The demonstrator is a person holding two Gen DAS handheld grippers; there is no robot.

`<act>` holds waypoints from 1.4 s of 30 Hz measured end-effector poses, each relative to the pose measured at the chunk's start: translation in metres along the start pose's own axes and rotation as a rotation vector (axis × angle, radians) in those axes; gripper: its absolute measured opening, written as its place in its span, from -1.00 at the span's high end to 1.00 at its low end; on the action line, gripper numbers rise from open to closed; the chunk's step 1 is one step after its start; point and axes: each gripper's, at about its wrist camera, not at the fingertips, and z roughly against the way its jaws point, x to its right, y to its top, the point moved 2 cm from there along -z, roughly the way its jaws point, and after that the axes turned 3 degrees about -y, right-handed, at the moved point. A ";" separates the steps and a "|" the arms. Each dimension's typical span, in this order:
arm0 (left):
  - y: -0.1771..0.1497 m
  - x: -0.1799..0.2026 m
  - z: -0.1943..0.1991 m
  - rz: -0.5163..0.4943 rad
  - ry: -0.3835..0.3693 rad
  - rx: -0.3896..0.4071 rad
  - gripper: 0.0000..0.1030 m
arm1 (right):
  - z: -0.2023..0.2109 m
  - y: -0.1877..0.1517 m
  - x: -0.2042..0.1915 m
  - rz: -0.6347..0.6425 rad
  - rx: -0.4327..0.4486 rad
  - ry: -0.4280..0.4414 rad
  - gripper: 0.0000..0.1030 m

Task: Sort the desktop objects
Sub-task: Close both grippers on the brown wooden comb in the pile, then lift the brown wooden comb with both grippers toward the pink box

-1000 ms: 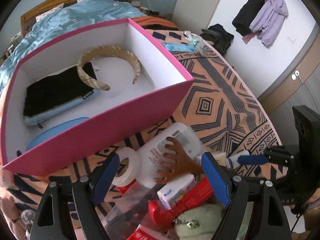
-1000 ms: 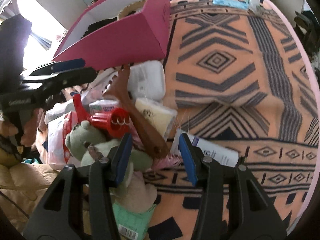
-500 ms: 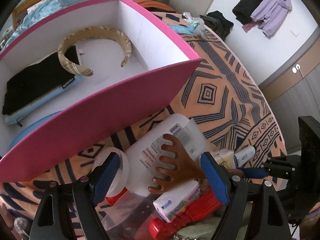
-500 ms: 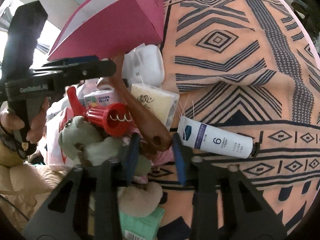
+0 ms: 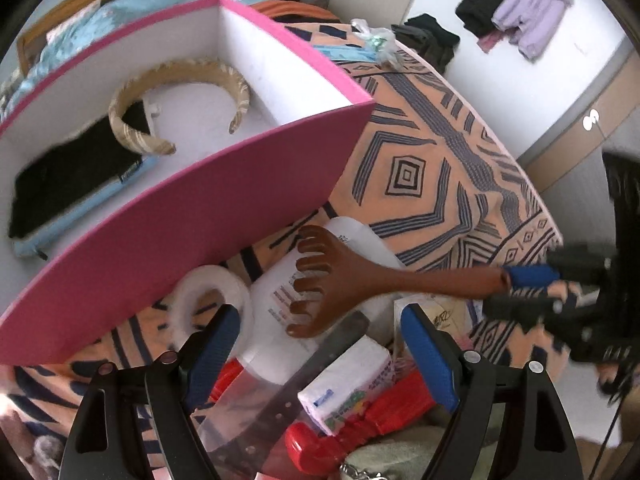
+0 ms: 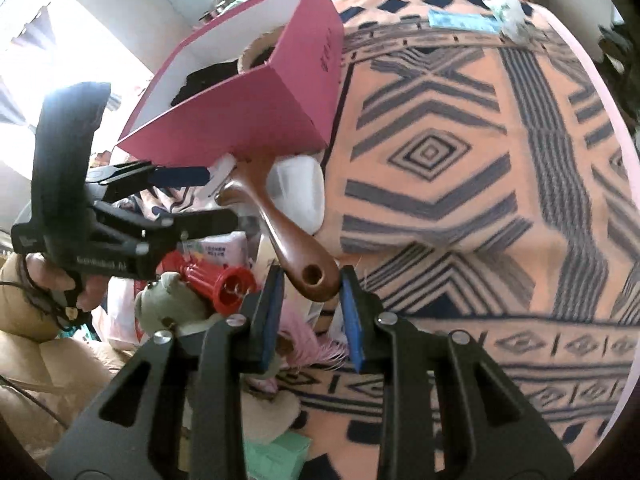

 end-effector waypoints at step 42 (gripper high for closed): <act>0.022 0.015 -0.026 -0.090 -0.034 -0.023 0.10 | -0.036 0.029 0.025 -0.313 0.086 0.235 0.35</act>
